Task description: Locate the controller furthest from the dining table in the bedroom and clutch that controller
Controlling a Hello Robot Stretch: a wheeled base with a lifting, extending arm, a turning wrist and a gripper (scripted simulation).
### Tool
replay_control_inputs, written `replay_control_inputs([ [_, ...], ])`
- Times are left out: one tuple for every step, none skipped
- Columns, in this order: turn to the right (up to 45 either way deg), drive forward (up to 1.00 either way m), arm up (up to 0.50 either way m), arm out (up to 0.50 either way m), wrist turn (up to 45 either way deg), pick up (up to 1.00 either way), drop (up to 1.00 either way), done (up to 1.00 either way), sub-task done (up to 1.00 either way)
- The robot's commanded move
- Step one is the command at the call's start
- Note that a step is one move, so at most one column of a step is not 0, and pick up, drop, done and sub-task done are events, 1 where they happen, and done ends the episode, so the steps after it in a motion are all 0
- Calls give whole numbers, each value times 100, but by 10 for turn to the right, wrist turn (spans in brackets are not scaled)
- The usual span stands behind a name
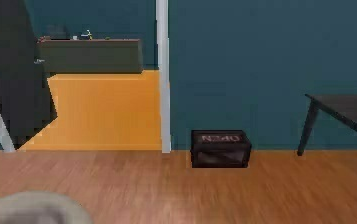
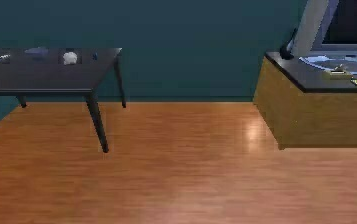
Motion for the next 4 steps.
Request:
replay_control_inputs([
  [-60, 0, 0, 0, 0, 0, 0, 0, 0],
  [0, 90, 0, 0, 0, 0, 0, 0, 0],
  [-150, 0, 0, 0, 0, 0, 0, 0, 0],
  [0, 95, 0, 0, 0, 0, 0, 0, 0],
])
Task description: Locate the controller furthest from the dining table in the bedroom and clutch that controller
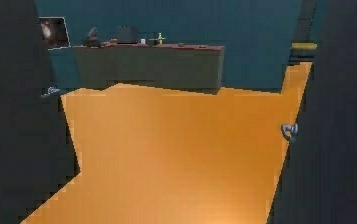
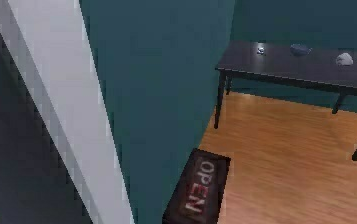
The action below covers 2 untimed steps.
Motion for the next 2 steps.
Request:
replay_control_inputs([
  [90, 0, 0, 0, 0, 0, 0, 0, 0],
  [0, 90, 0, 0, 0, 0, 0, 0, 0],
])
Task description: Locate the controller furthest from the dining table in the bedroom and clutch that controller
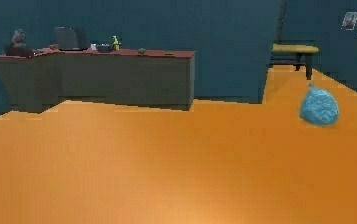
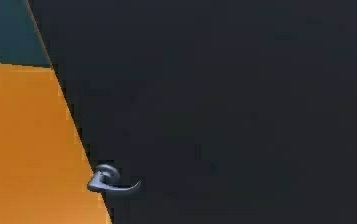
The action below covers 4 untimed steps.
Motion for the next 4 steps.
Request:
replay_control_inputs([
  [-210, 0, 0, 0, 0, 0, 0, 0, 0],
  [0, 75, 0, 0, 0, 0, 0, 0, 0],
  [450, 0, 0, 0, 0, 0, 0, 0, 0],
  [450, 0, 0, 0, 0, 0, 0, 0, 0],
])
